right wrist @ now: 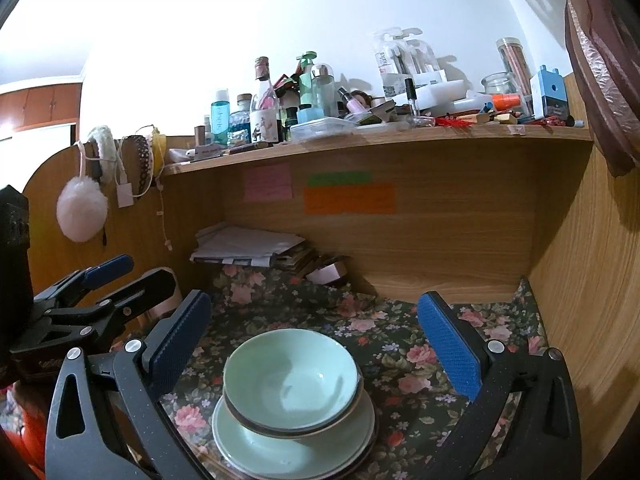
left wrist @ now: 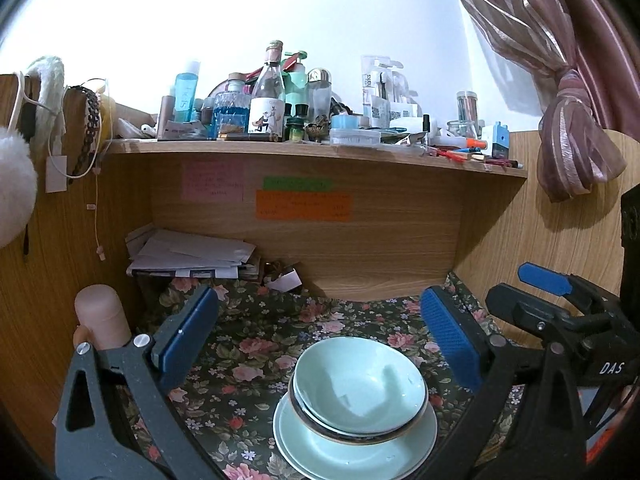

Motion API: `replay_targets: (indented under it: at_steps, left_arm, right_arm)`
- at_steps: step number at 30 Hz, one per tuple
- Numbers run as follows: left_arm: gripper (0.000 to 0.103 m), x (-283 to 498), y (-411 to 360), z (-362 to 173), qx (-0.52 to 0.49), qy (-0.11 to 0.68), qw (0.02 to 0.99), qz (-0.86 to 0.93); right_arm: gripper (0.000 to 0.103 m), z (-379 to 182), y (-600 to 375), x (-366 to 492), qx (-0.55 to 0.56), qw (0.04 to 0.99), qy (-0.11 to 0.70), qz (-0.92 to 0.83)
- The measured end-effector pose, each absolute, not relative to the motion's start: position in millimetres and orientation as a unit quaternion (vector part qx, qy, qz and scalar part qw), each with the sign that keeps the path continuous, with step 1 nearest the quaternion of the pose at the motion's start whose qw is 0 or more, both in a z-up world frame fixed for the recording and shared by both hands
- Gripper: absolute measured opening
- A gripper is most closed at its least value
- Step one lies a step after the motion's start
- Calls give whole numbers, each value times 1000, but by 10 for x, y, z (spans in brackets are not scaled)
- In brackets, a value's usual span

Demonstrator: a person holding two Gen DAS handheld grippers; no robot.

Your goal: Organize plates and bowls

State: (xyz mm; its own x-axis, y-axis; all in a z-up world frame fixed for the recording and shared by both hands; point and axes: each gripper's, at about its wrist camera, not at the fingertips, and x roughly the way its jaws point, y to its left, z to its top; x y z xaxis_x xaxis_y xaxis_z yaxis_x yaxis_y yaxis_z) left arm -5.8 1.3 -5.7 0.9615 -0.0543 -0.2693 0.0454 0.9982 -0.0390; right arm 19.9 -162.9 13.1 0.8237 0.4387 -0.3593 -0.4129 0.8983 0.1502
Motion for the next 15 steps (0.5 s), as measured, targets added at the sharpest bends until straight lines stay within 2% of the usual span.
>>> replay_targets:
  at_steps: [15]
  left_arm:
    - [103, -60, 25, -69, -20, 138, 990, -23]
  right_arm:
    - [103, 128, -1630, 206, 35, 952, 196, 231]
